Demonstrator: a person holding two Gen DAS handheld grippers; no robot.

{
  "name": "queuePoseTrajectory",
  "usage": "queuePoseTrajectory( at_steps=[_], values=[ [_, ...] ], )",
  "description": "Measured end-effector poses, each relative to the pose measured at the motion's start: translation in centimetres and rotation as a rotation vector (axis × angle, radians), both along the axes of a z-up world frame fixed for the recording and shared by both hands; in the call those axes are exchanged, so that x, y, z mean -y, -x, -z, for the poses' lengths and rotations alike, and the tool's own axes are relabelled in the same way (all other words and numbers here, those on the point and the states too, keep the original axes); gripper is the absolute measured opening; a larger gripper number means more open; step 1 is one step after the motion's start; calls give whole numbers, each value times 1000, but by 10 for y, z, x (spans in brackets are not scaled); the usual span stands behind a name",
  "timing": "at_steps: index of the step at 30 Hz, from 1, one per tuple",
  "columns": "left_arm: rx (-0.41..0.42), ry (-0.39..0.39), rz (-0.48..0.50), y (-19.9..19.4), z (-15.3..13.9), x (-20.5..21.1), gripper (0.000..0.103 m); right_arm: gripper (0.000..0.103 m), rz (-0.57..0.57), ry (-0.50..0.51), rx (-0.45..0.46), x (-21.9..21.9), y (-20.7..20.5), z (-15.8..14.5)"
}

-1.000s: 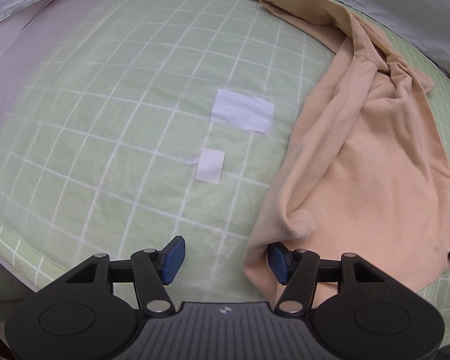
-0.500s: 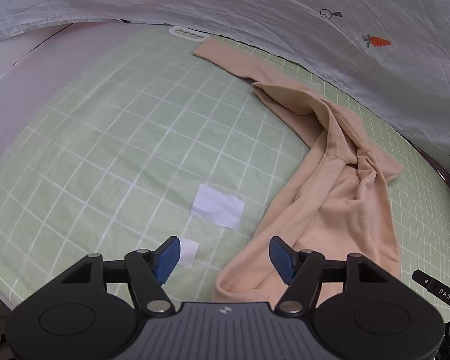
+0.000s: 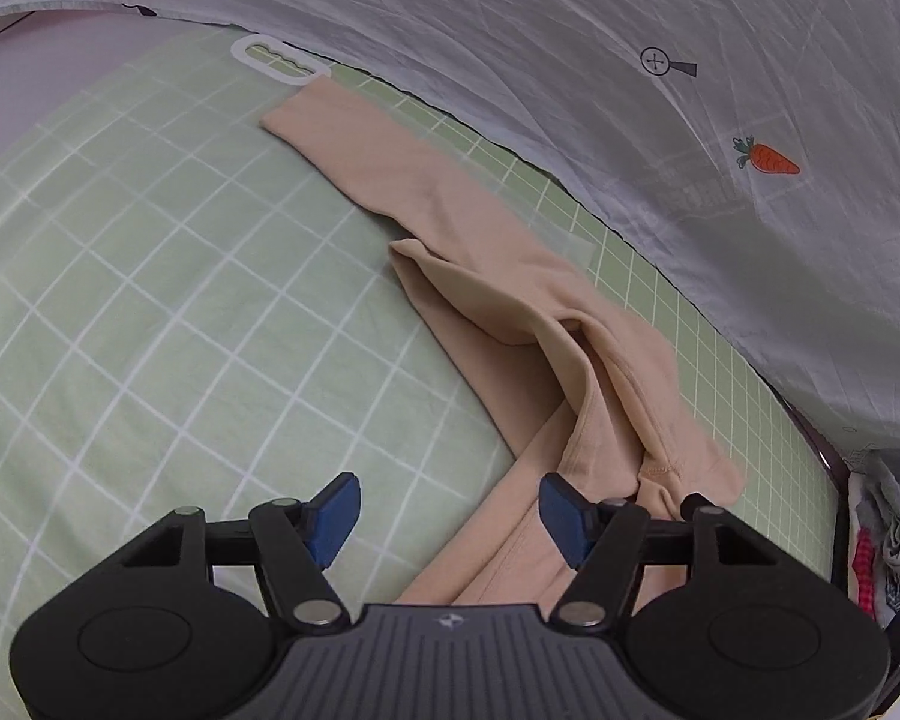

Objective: Fold clothes

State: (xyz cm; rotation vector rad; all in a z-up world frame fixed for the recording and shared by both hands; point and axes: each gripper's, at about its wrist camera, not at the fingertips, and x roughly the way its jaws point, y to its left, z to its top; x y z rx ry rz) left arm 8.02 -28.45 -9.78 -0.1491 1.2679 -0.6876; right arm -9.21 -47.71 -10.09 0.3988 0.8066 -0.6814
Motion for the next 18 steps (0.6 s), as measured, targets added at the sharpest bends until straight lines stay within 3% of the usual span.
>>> queuePoseTrajectory(
  at_steps=[8, 12, 14, 17, 18],
  values=[
    [-122, 87, -52, -50, 35, 51, 67, 65, -10, -78, 21, 9, -92, 27],
    [-155, 56, -89, -65, 55, 63, 63, 63, 20, -89, 16, 13, -109, 33],
    [-175, 67, -107, -68, 63, 62, 51, 52, 38, -85, 33, 14, -107, 33],
    [-193, 77, -135, -69, 70, 59, 25, 29, 62, -96, 70, 17, -97, 30],
    [-197, 82, -139, -69, 71, 58, 12, 18, 73, -105, 85, 20, -93, 28]
  ],
)
